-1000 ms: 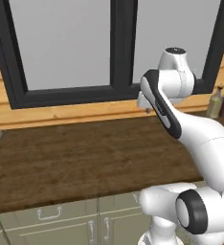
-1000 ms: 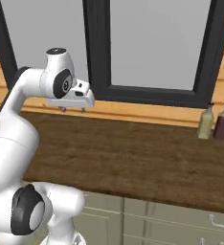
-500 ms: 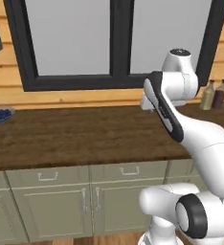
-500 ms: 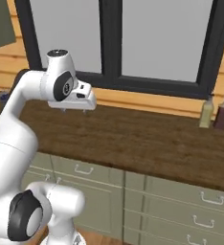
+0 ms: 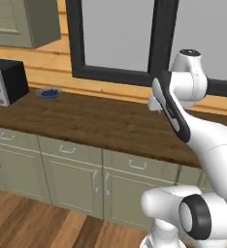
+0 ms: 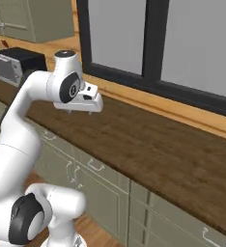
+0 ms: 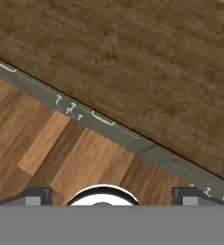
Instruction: Take a straw from the drawer in front and place it inside the glass cup on the dining counter.
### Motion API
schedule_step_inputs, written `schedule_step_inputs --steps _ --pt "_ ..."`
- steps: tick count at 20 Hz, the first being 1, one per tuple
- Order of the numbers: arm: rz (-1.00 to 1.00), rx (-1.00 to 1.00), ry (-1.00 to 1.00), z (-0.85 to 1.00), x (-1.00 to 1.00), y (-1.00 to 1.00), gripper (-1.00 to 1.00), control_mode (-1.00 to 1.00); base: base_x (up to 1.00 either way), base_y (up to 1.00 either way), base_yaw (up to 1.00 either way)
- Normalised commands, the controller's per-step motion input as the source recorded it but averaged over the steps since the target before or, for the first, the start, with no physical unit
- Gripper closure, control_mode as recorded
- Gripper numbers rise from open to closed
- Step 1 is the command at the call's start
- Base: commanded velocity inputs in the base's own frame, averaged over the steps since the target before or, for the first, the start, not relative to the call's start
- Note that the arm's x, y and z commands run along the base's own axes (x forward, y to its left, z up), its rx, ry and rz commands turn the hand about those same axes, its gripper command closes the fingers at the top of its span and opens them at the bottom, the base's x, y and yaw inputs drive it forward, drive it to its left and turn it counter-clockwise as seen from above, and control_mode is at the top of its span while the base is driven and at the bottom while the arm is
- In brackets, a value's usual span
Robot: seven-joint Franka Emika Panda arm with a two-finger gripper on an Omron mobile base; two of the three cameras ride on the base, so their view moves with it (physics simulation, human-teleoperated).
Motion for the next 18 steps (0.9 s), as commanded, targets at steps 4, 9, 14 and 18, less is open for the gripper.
schedule_step_inputs --steps 4,9,14,18 --pt "0.0 0.0 0.0 0.0 0.0 0.0 -1.0 1.0 0.0 -0.69 0.7" --pt "0.0 0.0 0.0 0.0 0.0 0.0 -1.0 1.0 0.0 -0.82 0.58" --pt "0.0 0.0 0.0 0.0 0.0 0.0 -1.0 1.0 -0.1 -0.69 0.32" --pt "0.0 0.0 0.0 0.0 0.0 0.0 -1.0 1.0 -0.18 -0.51 0.24"
